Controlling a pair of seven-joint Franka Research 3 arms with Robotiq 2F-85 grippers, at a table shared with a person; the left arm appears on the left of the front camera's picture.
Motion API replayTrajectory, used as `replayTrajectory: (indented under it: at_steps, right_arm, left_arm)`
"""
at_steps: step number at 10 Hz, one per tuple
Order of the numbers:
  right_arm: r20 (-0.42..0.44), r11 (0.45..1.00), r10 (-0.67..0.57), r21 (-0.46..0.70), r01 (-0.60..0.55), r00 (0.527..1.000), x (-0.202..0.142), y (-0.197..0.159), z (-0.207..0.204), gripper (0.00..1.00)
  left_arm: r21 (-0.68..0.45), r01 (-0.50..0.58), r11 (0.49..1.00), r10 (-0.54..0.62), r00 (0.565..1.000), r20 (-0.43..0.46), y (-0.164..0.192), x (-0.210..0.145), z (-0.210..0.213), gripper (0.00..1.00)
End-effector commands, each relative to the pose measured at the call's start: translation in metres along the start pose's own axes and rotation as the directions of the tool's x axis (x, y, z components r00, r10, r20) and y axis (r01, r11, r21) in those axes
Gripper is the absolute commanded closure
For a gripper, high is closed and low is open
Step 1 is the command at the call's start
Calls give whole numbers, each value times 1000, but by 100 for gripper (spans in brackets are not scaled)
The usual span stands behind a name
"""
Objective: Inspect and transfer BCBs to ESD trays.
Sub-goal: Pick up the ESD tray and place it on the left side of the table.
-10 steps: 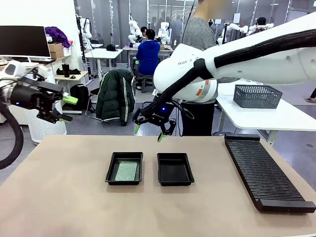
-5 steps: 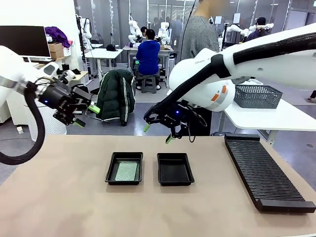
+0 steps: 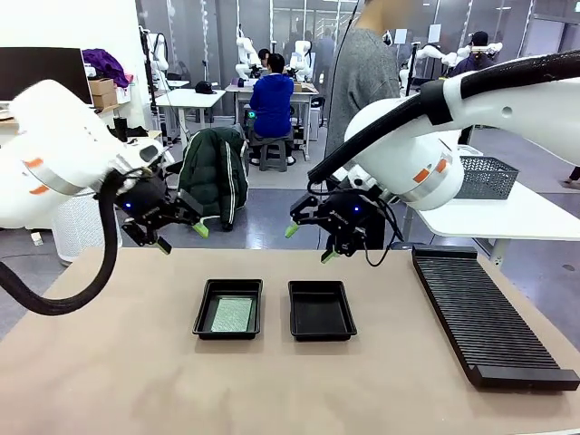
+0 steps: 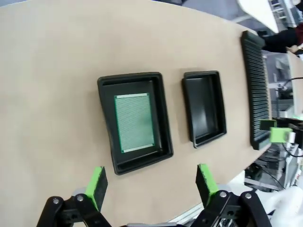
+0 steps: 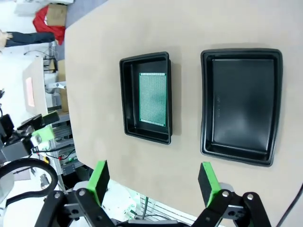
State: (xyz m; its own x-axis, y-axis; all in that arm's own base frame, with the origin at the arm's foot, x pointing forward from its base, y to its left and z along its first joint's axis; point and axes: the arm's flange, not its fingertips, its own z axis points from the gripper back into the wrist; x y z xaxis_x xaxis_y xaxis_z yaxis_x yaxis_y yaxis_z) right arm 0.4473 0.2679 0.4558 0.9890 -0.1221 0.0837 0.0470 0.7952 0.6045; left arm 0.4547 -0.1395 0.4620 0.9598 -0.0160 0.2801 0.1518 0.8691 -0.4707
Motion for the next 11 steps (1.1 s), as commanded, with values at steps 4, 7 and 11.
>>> replayTrajectory:
  at_steps: [4, 7, 11]
  right_arm:
    - [-66, 994, 71, 88, -65, 995, 13, -35, 5, 0]
    - [-45, 998, 47, 54, -44, 998, 10, -25, 7, 0]
    - [-45, 998, 47, 54, -44, 998, 10, -25, 7, 0]
  left_arm:
    - [213, -60, 975, 63, 998, -8, -24, -4, -57, 0]
    - [280, -36, 959, 50, 998, -44, -30, -1, -82, 0]
    - [368, -41, 929, 79, 993, -88, -26, 0, -116, 0]
